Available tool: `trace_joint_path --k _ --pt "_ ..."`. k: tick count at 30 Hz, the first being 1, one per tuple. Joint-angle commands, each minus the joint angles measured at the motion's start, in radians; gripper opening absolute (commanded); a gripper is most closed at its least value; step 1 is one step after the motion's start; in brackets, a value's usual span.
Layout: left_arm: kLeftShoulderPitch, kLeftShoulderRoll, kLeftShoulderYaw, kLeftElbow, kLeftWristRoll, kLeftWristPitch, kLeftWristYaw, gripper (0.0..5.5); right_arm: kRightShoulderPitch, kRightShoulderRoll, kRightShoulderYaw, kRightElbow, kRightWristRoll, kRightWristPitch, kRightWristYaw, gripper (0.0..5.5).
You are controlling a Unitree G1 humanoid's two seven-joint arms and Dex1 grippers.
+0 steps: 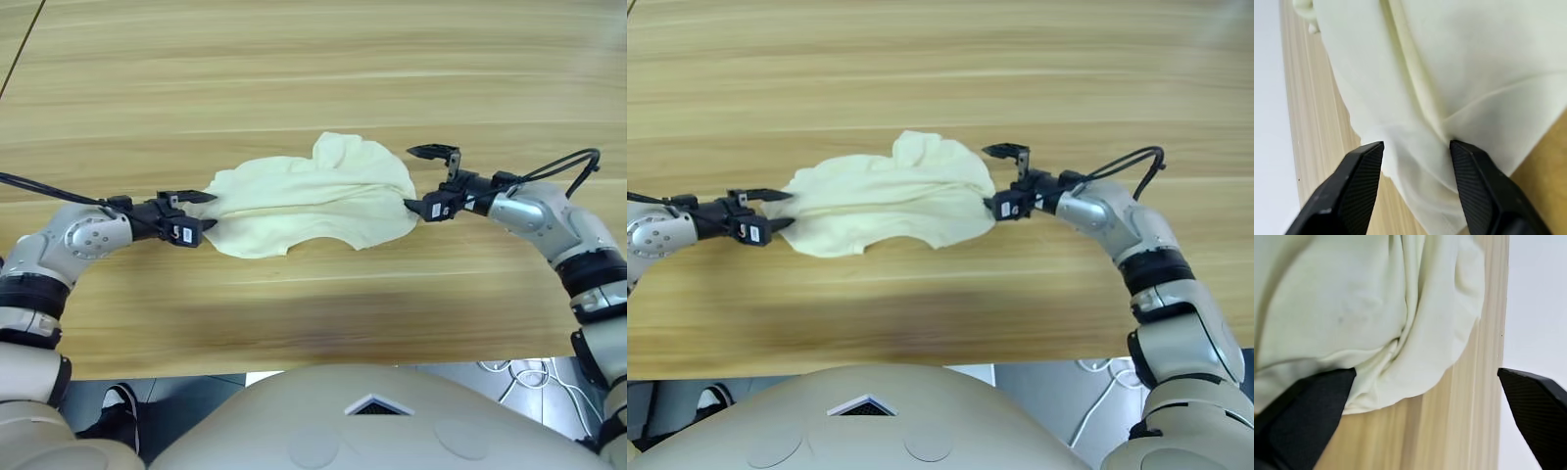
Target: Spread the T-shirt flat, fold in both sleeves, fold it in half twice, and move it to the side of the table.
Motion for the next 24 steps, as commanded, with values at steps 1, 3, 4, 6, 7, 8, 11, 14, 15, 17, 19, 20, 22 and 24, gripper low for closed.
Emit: trace_joint_path --k 1,3,4,6,7,8,11,14,15,17,19,20,22,24 --pt "0.004 0.030 0.004 -0.003 0.026 0.013 -0.029 2.53 -0.001 -0.027 -0.037 0.026 -0.002 0.028 0.009 5.36" --pt "0.022 0.047 0.015 -0.035 0.010 0.013 -0.041 2.53 0.014 -0.035 -0.048 0.027 0.003 0.030 0.014 5.36" --pt "0.037 0.060 0.023 -0.066 -0.010 0.011 -0.053 2.53 0.031 -0.045 -0.054 0.017 0.013 0.028 0.019 5.36" --pt "0.058 0.083 0.046 -0.118 -0.051 0.003 -0.068 2.53 0.058 -0.056 -0.070 -0.004 0.037 0.022 0.027 5.36" --pt "0.063 0.091 0.060 -0.136 -0.070 0.002 -0.074 2.53 0.069 -0.059 -0.079 -0.016 0.048 0.019 0.031 5.36" --pt "0.068 0.105 0.081 -0.156 -0.087 0.003 -0.075 2.53 0.079 -0.061 -0.088 -0.028 0.061 0.015 0.036 5.36" --pt "0.079 0.133 0.148 -0.224 -0.216 0.003 -0.097 2.53 0.114 -0.073 -0.123 -0.093 0.129 -0.003 0.062 5.36" --pt "0.084 0.145 0.203 -0.293 -0.412 0.010 -0.150 2.53 0.153 -0.090 -0.156 -0.178 0.222 -0.022 0.107 5.36" --pt "0.091 0.148 0.213 -0.319 -0.482 0.022 -0.179 2.53 0.164 -0.093 -0.161 -0.201 0.246 -0.026 0.123 5.36" --pt "0.136 0.157 0.204 -0.398 -0.603 0.041 -0.251 2.53 0.192 -0.103 -0.166 -0.261 0.305 -0.029 0.167 5.36" --pt "0.188 0.154 0.178 -0.454 -0.612 0.050 -0.300 2.53 0.221 -0.110 -0.167 -0.307 0.357 -0.021 0.214 5.36" --pt "0.213 0.145 0.158 -0.467 -0.564 0.049 -0.313 2.53 0.236 -0.114 -0.160 -0.327 0.376 -0.018 0.241 5.36" --pt "0.257 0.129 0.134 -0.497 -0.497 0.058 -0.329 2.53 0.258 -0.120 -0.151 -0.350 0.388 -0.012 0.282 5.36" --pt "0.291 0.111 0.113 -0.521 -0.454 0.066 -0.336 2.53 0.282 -0.129 -0.140 -0.351 0.371 -0.014 0.315 5.36"
